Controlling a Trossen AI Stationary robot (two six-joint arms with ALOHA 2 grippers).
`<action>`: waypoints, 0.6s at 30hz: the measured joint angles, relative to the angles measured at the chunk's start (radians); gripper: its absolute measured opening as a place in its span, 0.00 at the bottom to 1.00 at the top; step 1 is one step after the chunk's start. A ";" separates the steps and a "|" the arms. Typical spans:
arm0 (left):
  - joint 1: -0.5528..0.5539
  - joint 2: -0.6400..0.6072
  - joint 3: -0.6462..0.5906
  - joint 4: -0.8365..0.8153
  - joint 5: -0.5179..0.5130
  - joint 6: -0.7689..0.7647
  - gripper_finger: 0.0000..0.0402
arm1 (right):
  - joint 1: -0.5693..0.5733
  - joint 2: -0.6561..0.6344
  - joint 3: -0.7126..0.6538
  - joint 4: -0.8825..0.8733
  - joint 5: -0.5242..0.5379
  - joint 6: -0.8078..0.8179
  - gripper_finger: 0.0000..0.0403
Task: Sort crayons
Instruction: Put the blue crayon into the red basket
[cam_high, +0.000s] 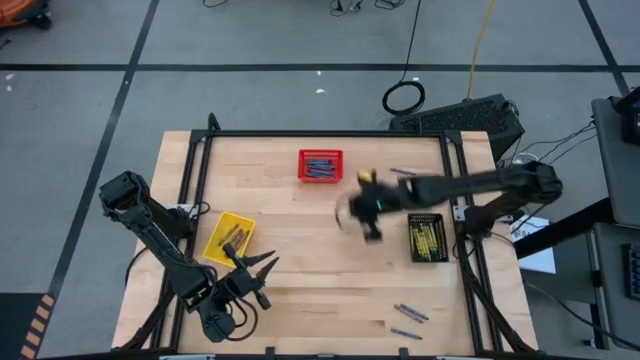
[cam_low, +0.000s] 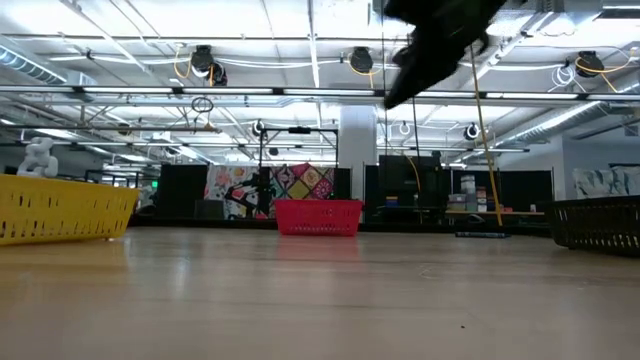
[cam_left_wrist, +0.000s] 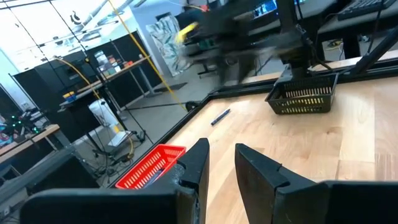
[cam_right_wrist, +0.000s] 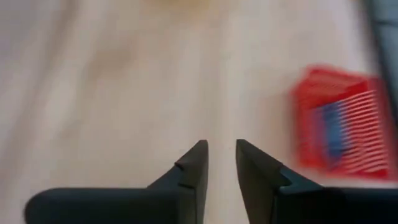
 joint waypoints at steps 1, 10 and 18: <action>0.000 0.000 0.000 0.000 0.000 0.000 0.20 | 0.068 -0.013 0.000 -0.053 0.019 0.052 0.15; 0.032 0.000 0.000 0.000 0.001 0.000 0.20 | 0.583 -0.036 0.000 -0.265 0.025 0.705 0.05; 0.076 0.000 0.000 0.002 0.059 -0.001 0.20 | 0.910 0.068 -0.060 0.039 0.254 1.032 0.18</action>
